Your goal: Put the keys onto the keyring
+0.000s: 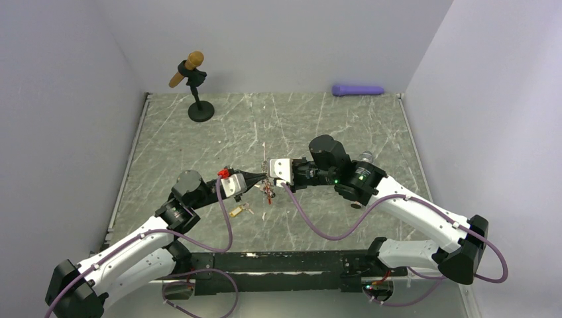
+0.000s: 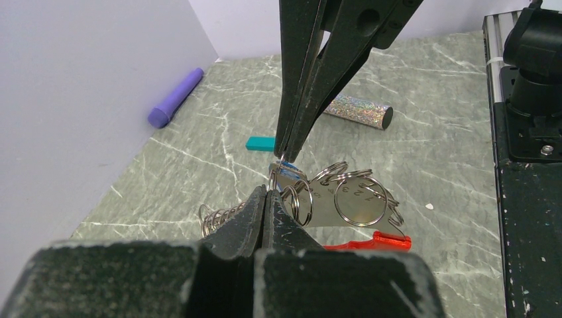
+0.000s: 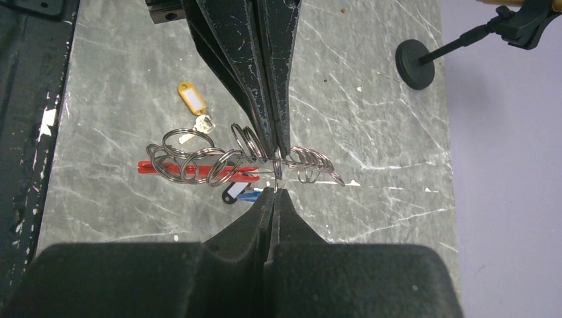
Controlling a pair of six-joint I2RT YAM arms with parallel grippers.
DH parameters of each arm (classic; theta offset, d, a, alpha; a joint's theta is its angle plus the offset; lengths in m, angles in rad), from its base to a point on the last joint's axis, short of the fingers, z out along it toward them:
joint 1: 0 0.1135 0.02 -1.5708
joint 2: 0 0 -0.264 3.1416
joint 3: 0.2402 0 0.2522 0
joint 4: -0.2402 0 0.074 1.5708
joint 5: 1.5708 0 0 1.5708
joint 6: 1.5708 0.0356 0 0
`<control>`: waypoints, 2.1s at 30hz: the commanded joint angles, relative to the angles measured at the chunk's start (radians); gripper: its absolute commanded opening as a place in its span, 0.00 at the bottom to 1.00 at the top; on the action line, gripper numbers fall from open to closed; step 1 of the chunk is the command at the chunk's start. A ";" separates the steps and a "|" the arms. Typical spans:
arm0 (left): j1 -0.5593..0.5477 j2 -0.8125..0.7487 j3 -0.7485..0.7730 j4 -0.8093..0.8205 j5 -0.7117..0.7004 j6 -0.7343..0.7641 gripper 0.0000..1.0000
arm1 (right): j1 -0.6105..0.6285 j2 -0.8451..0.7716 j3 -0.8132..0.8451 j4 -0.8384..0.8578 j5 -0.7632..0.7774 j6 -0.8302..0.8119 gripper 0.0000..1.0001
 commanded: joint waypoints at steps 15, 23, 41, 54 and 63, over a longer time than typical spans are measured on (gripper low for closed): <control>-0.005 -0.018 -0.002 0.057 0.005 0.021 0.00 | 0.005 -0.024 0.015 0.029 0.006 0.026 0.00; -0.006 -0.018 -0.004 0.056 -0.003 0.024 0.00 | 0.005 -0.028 0.019 0.021 0.008 0.025 0.00; -0.006 -0.022 -0.005 0.050 -0.022 0.033 0.00 | 0.004 -0.030 0.020 0.013 0.004 0.024 0.00; -0.006 -0.030 -0.021 0.082 0.019 0.039 0.00 | 0.003 -0.019 0.011 0.042 0.014 0.049 0.00; -0.005 -0.030 -0.026 0.093 0.013 0.046 0.00 | 0.004 -0.012 0.013 0.047 0.006 0.063 0.00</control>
